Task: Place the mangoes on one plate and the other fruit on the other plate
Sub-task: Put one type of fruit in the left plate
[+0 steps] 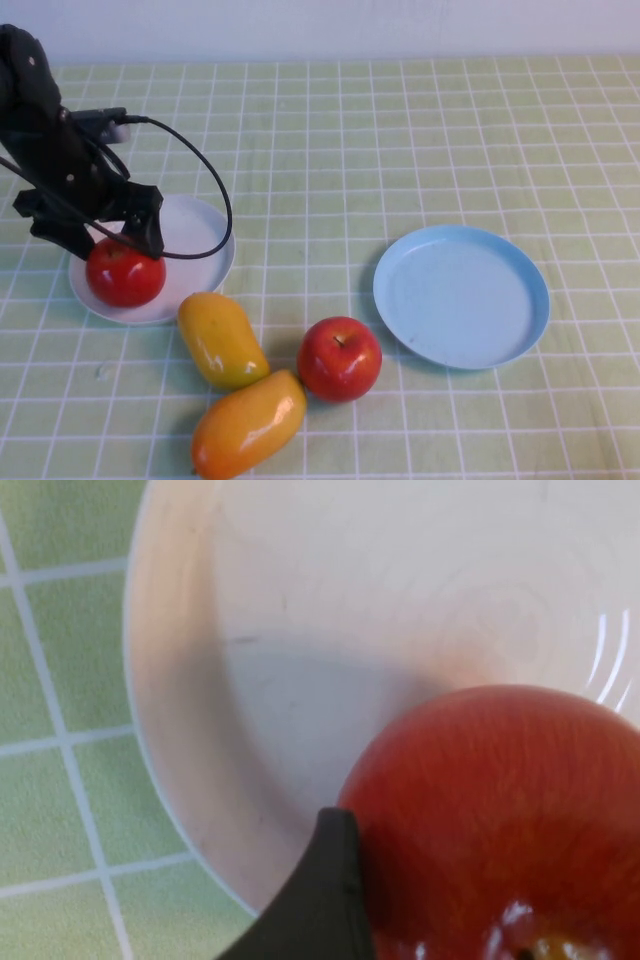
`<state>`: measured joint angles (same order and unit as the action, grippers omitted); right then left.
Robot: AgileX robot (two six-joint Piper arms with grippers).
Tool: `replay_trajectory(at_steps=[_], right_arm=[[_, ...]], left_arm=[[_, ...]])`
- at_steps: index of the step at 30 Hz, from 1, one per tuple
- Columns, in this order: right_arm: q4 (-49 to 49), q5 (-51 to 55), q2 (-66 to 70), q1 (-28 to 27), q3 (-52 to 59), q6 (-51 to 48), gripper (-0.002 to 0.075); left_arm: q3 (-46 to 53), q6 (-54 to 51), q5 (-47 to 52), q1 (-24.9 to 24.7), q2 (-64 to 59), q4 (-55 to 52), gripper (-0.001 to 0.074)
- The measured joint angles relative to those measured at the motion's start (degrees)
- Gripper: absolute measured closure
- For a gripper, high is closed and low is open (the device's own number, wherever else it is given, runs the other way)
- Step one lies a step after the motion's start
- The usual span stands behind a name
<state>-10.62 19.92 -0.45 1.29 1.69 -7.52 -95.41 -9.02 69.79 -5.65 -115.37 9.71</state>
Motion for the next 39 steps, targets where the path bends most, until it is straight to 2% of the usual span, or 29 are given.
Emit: replay_trajectory(at_steps=[10,14,18,22,32,39], right_arm=[[-0.21,0.0,0.0,0.0,0.0,0.0,0.0742],[-0.21,0.0,0.0,0.0,0.0,0.0,0.0743],[-0.21,0.0,0.0,0.0,0.0,0.0,0.0742],[-0.21,0.0,0.0,0.0,0.0,0.0,0.0742],[-0.21,0.0,0.0,0.0,0.09,0.0,0.0743],[-0.21,0.0,0.0,0.0,0.09,0.0,0.0742]], left_arm=[[-1.57,0.79,0.4,0.0,-1.35,-0.39,0.0065],[-1.57,0.92,-5.5,-0.1,-1.47,-0.8,0.0065],[-1.33,0.79,-13.15,0.01,-3.41,-6.28,0.0065],[-1.0,0.32,-15.14,0.23,-5.25,-8.13,0.0065],[-5.54,0.19,-14.99,-1.11,-4.7,-8.32,0.0065],[-9.11,0.1,-11.52,-3.97,0.79,-11.48,0.0065]])
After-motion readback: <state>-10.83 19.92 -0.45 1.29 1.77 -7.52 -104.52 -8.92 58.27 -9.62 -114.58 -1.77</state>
